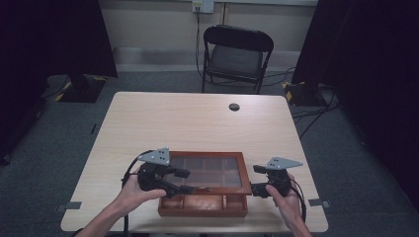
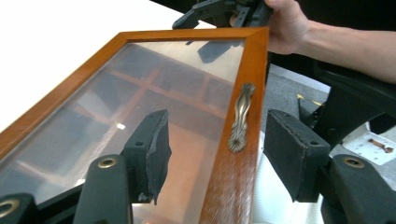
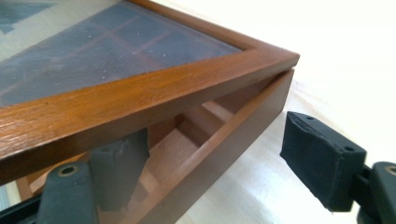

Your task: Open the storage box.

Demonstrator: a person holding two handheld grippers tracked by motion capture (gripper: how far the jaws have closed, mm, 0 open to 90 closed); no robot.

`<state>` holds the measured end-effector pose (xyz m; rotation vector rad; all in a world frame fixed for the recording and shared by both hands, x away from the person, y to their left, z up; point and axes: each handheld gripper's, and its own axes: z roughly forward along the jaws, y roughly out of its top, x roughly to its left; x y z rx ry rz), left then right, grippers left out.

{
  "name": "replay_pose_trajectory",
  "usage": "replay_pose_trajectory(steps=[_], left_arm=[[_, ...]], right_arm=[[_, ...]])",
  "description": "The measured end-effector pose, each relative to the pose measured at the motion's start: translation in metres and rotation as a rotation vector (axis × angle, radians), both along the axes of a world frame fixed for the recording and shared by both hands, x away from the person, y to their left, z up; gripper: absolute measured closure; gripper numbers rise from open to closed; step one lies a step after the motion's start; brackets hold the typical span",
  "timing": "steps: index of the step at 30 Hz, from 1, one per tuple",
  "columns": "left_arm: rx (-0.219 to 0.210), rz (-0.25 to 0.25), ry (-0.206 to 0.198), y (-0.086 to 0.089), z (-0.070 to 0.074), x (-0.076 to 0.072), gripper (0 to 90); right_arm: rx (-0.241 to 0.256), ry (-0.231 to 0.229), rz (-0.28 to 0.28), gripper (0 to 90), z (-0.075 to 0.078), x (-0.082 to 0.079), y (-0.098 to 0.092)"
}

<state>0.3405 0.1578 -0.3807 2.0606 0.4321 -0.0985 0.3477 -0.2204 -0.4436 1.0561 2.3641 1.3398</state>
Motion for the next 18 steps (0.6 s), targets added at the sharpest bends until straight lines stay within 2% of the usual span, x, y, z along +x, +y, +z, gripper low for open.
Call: replay_pose_trajectory(steps=[2,5,8,11,18], left_arm=[[-0.01,0.003,-0.001,0.002,0.001,0.001,39.4],[-0.009,0.007,-0.01,0.004,0.002,0.001,37.2],[-0.011,0.021,-0.006,0.005,0.003,0.001,34.2],[-0.021,0.035,-0.019,0.007,0.004,0.001,31.9],[-0.022,0.08,-0.055,0.016,0.007,0.003,29.6]], right_arm=[[-0.001,-0.01,-0.001,21.7,0.002,0.002,0.002],[0.04,-0.004,0.001,20.8,0.005,0.003,0.002],[0.026,-0.021,0.004,21.4,0.009,0.004,0.004],[0.025,-0.031,0.01,20.9,0.012,0.006,0.006],[0.048,-0.041,0.038,23.6,0.017,0.011,0.015]])
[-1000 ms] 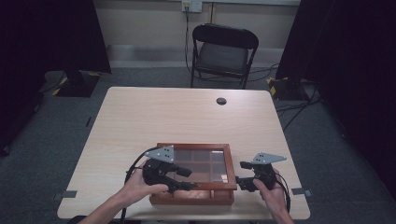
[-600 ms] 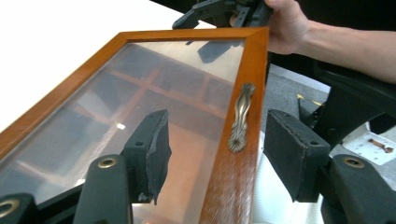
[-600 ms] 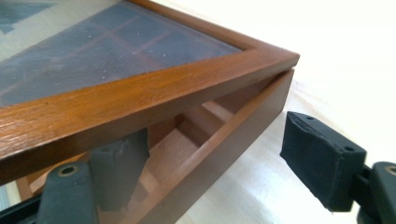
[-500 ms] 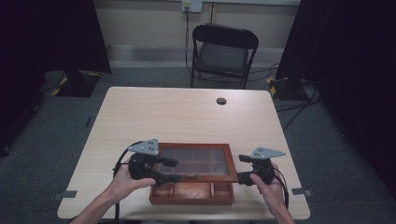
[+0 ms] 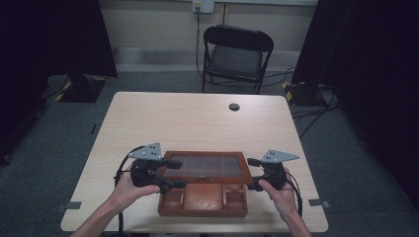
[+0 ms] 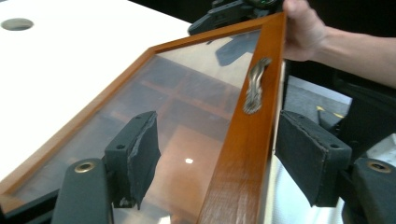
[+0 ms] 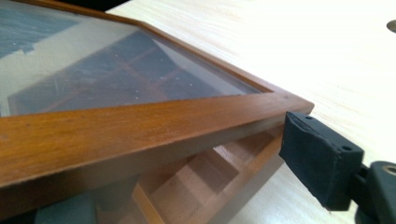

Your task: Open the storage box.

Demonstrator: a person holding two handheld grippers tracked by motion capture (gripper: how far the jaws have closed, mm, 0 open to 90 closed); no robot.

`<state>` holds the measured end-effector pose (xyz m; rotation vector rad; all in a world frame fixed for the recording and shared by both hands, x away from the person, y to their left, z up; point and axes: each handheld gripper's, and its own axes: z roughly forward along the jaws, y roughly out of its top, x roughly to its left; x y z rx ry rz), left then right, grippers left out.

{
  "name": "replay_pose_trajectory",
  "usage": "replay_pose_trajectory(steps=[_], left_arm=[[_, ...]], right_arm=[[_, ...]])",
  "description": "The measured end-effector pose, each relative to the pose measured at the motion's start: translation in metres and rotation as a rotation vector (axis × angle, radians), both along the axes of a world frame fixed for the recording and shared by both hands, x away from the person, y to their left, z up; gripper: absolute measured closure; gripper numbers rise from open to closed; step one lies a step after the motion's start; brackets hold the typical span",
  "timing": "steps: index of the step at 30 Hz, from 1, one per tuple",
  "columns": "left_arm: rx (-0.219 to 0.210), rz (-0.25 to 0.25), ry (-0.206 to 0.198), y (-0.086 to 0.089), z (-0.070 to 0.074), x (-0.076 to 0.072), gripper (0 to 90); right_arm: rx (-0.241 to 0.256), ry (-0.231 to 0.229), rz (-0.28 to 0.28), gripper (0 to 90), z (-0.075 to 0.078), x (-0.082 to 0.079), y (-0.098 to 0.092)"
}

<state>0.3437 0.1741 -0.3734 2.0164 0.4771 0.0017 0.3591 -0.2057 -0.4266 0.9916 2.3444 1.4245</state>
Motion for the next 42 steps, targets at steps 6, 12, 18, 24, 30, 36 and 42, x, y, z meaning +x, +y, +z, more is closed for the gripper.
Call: replay_pose_trajectory(steps=[6,12,18,24,30,36,42], left_arm=[[-0.026,0.01,-0.021,0.009,-0.003,0.001,27.5],[-0.038,0.049,-0.029,0.014,-0.003,0.003,27.1],[-0.024,0.06,-0.057,0.015,-0.005,0.004,27.7],[-0.039,0.094,-0.088,0.019,-0.006,0.005,29.8],[-0.058,0.133,-0.089,0.027,-0.006,0.009,31.3],[-0.056,0.162,-0.093,0.033,-0.008,0.013,31.7],[-0.053,0.195,-0.085,0.04,-0.013,0.018,31.4]], right_arm=[[0.027,-0.011,0.001,26.7,0.007,0.003,0.0],[0.045,-0.005,-0.005,28.6,0.009,0.006,0.002],[0.054,0.0,-0.007,28.4,0.012,0.008,0.002],[0.059,0.002,-0.007,28.8,0.017,0.01,0.003],[0.067,-0.002,-0.005,29.4,0.02,0.014,0.003],[0.068,-0.002,-0.002,29.9,0.023,0.017,0.003],[0.071,0.004,0.001,30.1,0.024,0.019,0.003]])
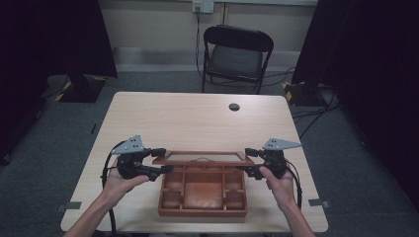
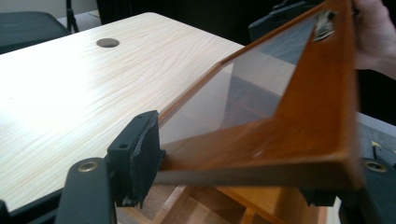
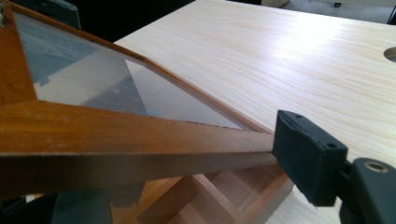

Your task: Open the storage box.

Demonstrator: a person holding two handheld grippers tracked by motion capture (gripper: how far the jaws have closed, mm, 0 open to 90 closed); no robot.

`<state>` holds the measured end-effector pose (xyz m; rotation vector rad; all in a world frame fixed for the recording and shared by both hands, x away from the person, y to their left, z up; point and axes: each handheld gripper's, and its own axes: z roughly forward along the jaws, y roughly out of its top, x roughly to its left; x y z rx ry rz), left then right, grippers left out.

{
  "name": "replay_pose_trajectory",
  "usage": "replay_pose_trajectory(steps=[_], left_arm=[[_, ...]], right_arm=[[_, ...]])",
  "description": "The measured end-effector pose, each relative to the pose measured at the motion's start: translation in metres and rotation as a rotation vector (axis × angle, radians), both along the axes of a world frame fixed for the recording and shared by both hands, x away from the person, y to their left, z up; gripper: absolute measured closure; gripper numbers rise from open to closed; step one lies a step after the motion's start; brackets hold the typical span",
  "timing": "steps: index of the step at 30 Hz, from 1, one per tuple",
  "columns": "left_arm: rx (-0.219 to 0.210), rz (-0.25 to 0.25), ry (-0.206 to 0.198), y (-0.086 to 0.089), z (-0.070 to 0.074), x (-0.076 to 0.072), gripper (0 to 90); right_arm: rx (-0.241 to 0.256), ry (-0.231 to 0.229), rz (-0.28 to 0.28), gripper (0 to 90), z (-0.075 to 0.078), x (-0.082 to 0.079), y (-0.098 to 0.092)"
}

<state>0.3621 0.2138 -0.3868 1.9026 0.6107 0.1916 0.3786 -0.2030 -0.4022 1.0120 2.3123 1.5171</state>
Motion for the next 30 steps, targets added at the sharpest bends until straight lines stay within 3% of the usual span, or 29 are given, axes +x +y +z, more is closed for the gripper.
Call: replay_pose_trajectory(steps=[3,6,9,14,17,26,30], left_arm=[[0.012,0.024,0.004,0.003,-0.002,0.004,31.3],[0.013,0.051,-0.023,0.002,-0.003,0.003,33.6],[-0.001,0.06,-0.013,0.004,-0.004,0.005,36.8],[0.036,0.077,-0.037,0.006,-0.006,0.013,40.9],[0.033,0.099,-0.038,0.005,-0.007,0.015,43.8],[0.02,0.102,-0.022,0.002,-0.008,0.026,49.1],[0.03,0.095,-0.036,0.001,-0.006,0.033,52.4]], right_arm=[[0.004,-0.001,0.005,30.5,0.001,0.002,0.001],[0.006,-0.001,0.008,30.5,0.003,0.003,0.003],[0.003,-0.005,0.014,30.5,0.005,0.005,0.006],[-0.002,-0.014,0.006,31.2,0.009,0.007,0.009],[0.007,-0.012,0.0,32.3,0.011,0.009,0.009],[0.027,-0.004,-0.008,33.0,0.012,0.014,0.01],[0.023,-0.022,-0.023,34.6,0.015,0.016,0.011]])
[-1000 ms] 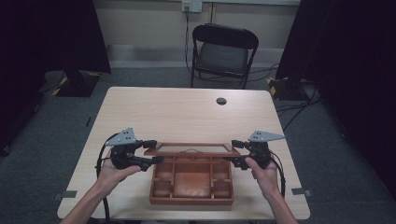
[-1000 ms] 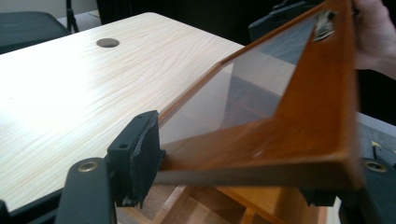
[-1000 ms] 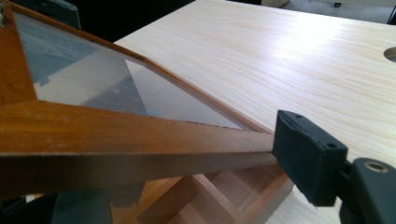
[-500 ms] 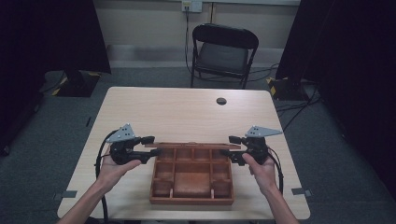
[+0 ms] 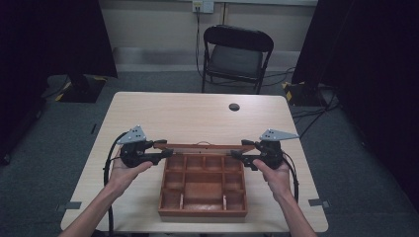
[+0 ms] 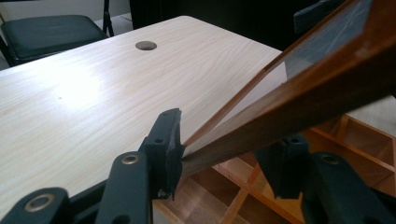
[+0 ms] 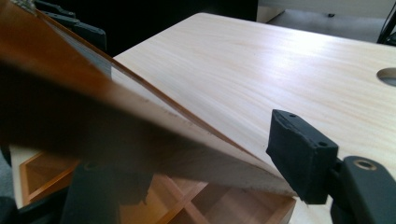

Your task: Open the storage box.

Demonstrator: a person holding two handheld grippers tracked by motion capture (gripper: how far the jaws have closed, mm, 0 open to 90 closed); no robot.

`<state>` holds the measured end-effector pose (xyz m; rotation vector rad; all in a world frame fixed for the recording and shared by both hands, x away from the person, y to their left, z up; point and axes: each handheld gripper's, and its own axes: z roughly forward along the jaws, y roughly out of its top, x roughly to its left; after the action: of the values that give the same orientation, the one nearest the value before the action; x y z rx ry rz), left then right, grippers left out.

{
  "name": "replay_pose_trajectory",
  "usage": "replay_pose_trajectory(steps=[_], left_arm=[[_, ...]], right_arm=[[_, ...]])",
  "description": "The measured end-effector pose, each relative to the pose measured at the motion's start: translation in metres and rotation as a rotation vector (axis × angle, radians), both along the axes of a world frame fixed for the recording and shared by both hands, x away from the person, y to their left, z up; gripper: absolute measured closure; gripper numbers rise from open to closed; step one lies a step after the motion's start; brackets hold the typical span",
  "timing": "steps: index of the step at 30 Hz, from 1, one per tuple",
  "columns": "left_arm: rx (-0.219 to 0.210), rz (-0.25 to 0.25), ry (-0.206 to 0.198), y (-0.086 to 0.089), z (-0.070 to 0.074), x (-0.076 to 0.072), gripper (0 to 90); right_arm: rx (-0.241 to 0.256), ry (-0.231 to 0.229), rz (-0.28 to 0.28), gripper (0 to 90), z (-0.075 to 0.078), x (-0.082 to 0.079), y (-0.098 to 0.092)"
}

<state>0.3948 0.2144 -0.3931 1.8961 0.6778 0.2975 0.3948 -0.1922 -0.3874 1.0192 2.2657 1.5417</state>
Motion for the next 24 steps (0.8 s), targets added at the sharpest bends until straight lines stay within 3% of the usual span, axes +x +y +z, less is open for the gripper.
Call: replay_pose_trajectory(steps=[5,10,17,24], left_arm=[[-0.013,-0.003,0.001,0.001,0.0,0.006,54.4],[-0.029,0.006,0.033,0.001,-0.004,0.015,55.0],[-0.048,0.013,0.047,0.001,-0.008,0.021,55.1],[-0.025,0.018,0.055,0.0,-0.012,0.028,56.0]], right_arm=[[0.027,-0.001,0.0,34.9,0.0,0.006,0.0],[0.033,-0.004,-0.018,35.6,0.0,0.011,0.0],[0.044,0.008,-0.032,38.3,-0.004,0.017,-0.001],[0.053,0.018,-0.031,42.4,-0.009,0.022,-0.001]])
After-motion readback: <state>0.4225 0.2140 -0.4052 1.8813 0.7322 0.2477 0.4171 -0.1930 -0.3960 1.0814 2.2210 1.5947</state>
